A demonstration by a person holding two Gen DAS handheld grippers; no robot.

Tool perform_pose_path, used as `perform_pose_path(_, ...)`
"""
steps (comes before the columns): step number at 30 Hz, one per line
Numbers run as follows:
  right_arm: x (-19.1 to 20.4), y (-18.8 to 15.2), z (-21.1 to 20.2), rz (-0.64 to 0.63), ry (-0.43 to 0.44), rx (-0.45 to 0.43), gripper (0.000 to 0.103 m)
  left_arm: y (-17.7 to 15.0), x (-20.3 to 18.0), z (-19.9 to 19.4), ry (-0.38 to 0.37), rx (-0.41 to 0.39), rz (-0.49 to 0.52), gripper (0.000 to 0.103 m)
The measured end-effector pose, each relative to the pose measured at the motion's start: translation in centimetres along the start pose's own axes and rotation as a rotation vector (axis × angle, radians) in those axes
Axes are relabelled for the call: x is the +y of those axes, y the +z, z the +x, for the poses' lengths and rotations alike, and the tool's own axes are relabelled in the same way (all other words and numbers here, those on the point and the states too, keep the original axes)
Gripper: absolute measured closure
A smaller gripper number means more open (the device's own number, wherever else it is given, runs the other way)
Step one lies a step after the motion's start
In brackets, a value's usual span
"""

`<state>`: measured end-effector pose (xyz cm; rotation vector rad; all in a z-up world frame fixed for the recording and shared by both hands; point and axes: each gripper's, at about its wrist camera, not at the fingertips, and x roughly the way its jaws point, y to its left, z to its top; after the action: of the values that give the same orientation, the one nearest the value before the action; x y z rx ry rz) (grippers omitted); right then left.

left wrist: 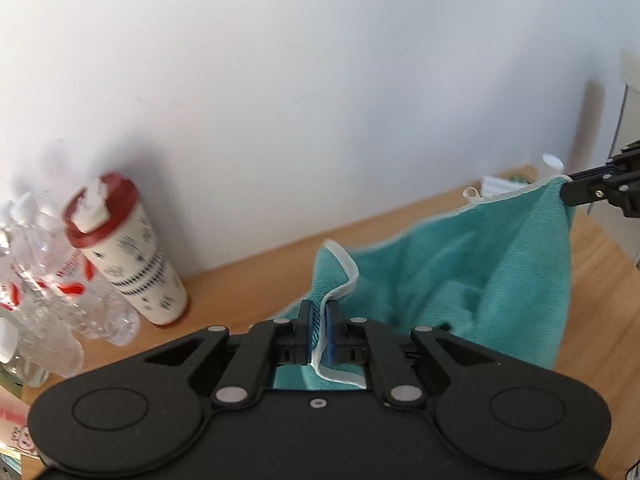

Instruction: Fold towel

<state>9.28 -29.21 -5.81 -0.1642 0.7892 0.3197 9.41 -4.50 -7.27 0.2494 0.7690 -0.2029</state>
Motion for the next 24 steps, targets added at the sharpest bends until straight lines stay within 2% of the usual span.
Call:
perform_pose_path(7, 0.4, 1.2, -1.4, -0.004, 0.0, -0.03, 0.099, -0.4, 1.6, -0.6, 0.013, 0.01, -0.02, 0.097)
perform_pose_path(12, 2.7, -0.8, -2.3, -0.092, 0.034, 0.011, 0.099, -2.9, 3.8, -1.6, 0.027, 0.03, -0.024, 0.097)
perform_pose_path(20, 7.3, -6.3, 0.1, -0.137, 0.107, 0.201, 0.099, -8.3, 7.2, -1.8, 0.045, 0.092, -0.041, 0.097)
perform_pose_path(24, 8.5, -8.4, 1.3, -0.139, 0.108, 0.289, 0.099, -10.5, 8.0, -1.8, 0.044, 0.12, -0.048, 0.097)
